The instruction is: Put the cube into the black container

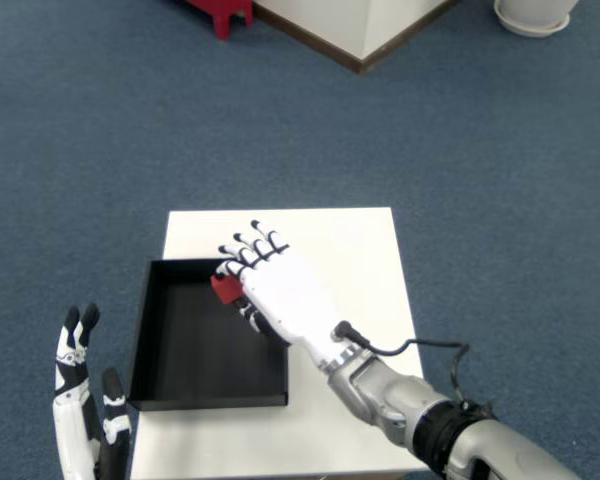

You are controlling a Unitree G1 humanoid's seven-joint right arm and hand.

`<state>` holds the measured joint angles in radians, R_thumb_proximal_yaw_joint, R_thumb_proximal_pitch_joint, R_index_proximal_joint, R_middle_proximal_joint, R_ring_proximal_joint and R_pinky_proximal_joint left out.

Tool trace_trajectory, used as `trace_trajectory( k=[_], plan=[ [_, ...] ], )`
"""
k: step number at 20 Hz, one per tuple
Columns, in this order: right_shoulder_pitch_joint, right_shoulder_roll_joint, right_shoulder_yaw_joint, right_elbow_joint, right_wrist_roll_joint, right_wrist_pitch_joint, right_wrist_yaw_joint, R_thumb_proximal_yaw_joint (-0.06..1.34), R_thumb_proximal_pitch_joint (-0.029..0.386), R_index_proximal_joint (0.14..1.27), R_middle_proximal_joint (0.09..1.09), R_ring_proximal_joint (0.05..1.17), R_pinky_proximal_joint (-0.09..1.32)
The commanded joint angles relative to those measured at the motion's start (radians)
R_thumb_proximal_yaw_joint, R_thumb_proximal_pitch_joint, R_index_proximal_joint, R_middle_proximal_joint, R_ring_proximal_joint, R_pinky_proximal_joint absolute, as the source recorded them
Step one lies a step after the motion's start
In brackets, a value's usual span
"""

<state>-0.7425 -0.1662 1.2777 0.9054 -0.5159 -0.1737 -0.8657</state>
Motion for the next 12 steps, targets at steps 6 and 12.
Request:
trace_trajectory(
  k=[6,12],
  plan=[
    [-0.084,0.001,0.072,0.003,0.103,0.025,-0.017,1.28,0.181,1.07,0.36,0.3,0.12],
    [-0.091,0.004,0.128,0.05,0.166,0.017,0.003,0.75,0.123,0.46,0.29,0.29,0.11]
  ],
)
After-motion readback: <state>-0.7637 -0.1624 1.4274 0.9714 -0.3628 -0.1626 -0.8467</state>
